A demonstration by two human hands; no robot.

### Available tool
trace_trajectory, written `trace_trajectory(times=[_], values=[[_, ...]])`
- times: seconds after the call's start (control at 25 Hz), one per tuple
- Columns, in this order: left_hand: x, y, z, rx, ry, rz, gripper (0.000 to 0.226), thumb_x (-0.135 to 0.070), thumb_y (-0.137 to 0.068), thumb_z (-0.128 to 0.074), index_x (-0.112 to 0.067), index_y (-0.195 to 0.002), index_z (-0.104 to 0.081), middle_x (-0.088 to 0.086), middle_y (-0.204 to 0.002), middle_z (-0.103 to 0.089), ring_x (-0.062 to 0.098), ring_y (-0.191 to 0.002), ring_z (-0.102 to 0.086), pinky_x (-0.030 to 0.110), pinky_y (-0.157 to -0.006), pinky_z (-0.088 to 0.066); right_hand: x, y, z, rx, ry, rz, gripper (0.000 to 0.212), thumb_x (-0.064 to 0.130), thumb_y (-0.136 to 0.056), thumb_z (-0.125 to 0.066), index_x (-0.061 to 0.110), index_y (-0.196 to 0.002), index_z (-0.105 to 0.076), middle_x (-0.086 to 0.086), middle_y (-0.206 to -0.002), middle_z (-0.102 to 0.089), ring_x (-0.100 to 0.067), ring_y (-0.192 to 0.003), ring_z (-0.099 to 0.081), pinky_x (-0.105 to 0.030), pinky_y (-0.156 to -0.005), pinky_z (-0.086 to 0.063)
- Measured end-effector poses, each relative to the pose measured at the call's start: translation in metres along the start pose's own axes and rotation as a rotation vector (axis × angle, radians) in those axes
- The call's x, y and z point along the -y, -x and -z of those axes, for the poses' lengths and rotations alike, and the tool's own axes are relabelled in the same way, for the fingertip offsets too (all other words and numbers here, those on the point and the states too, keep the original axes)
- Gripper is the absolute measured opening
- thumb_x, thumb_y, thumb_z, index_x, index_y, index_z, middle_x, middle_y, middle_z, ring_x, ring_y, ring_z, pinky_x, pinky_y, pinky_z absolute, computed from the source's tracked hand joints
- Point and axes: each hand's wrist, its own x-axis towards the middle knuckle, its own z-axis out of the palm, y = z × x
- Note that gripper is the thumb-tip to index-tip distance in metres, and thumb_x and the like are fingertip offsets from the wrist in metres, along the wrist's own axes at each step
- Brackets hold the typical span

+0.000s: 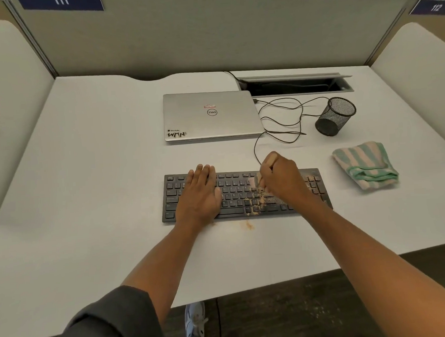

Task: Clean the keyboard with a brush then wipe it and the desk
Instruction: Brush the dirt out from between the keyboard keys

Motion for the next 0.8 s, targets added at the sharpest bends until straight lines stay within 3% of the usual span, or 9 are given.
trace_trajectory(times=[0.2,0.4,0.6,0.72,0.8], values=[[0.001,0.0,-0.001,0.003,0.002,0.009,0.072,-0.04,-0.097,-0.015,-0.003,-0.159,-0.022,0.016,-0.164,-0.028,0.03,-0.155,-0.015,0.043,-0.128,-0.003,0.005,0.003,0.006,-0.018,-0.114,-0.021,0.024,0.013,-0.099,-0.044,0.003,-0.088,-0.063,-0.007,-0.065,-0.071,-0.014,-0.047,-0.063,-0.025,-0.045,-0.053],[0.001,0.0,-0.002,-0.009,0.003,0.008,0.075,-0.041,-0.095,-0.012,-0.003,-0.159,-0.023,0.016,-0.163,-0.029,0.03,-0.155,-0.016,0.042,-0.128,-0.003,0.005,0.005,0.0,0.045,-0.066,-0.036,0.023,0.013,-0.096,-0.045,0.002,-0.088,-0.063,-0.007,-0.064,-0.072,-0.02,-0.051,-0.067,-0.036,-0.052,-0.059],[0.0,0.001,-0.001,-0.021,0.008,0.006,0.078,-0.043,-0.093,-0.01,-0.002,-0.158,-0.025,0.017,-0.162,-0.031,0.03,-0.154,-0.018,0.043,-0.128,-0.005,0.008,0.002,0.006,0.019,-0.133,-0.039,0.024,0.015,-0.099,-0.044,0.002,-0.09,-0.062,-0.007,-0.066,-0.071,-0.013,-0.046,-0.063,-0.026,-0.045,-0.054],[0.0,0.001,-0.001,-0.02,0.008,0.005,0.078,-0.043,-0.093,-0.009,-0.003,-0.158,-0.025,0.016,-0.163,-0.031,0.03,-0.155,-0.017,0.043,-0.128,-0.005,0.002,0.009,-0.004,0.02,-0.126,-0.037,0.021,0.017,-0.098,-0.044,0.005,-0.093,-0.061,-0.005,-0.067,-0.072,-0.016,-0.052,-0.065,-0.036,-0.054,-0.058],[0.0,0.001,-0.001,-0.02,0.005,0.004,0.078,-0.043,-0.093,-0.009,-0.002,-0.158,-0.025,0.017,-0.162,-0.031,0.03,-0.154,-0.018,0.042,-0.128,-0.004,0.0,0.01,-0.005,0.067,-0.076,-0.051,0.024,0.016,-0.095,-0.044,0.002,-0.09,-0.063,-0.005,-0.065,-0.072,-0.022,-0.054,-0.068,-0.036,-0.054,-0.057]])
